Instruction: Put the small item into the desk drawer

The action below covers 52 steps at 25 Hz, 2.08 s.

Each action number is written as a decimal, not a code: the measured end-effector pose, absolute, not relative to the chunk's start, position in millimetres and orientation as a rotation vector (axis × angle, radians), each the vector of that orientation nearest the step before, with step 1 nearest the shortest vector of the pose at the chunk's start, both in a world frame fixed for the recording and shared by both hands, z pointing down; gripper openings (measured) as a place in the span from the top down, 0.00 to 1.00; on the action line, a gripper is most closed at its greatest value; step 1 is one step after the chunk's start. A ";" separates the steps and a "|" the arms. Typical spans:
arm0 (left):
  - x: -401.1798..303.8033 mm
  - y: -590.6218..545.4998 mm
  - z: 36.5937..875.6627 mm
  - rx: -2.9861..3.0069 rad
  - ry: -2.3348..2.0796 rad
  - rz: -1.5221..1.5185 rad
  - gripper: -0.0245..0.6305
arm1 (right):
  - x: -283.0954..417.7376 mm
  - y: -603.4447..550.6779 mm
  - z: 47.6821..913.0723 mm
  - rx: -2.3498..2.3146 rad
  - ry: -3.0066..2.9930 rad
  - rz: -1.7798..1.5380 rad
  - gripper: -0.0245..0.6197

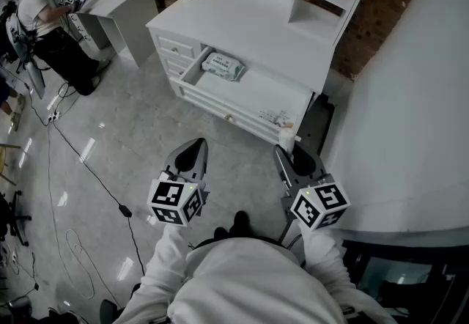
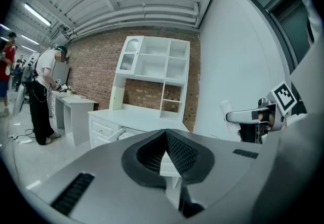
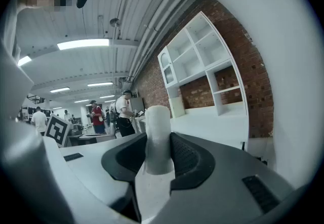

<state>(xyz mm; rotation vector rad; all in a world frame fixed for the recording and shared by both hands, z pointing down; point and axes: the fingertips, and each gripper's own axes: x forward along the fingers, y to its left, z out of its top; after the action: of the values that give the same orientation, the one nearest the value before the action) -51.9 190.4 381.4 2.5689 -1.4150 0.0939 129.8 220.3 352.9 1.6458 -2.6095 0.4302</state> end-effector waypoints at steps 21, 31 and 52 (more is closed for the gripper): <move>-2.0 164.8 381.2 2.605 -1.385 0.114 0.94 | 164.4 194.0 356.9 1.655 -2.644 0.500 0.71; 2.7 131.4 389.4 2.588 -1.385 0.146 0.94 | 169.2 163.0 364.0 1.651 -2.644 0.541 0.71; -30.3 -36.6 393.7 2.574 -1.357 0.100 0.94 | 128.8 -3.0 358.4 1.616 -2.631 0.499 0.71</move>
<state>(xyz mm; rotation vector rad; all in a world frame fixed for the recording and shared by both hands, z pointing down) -30.3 -36.6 393.7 2.5744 -1.3571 0.0998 128.8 -3.0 358.4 1.6158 -2.6308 0.4989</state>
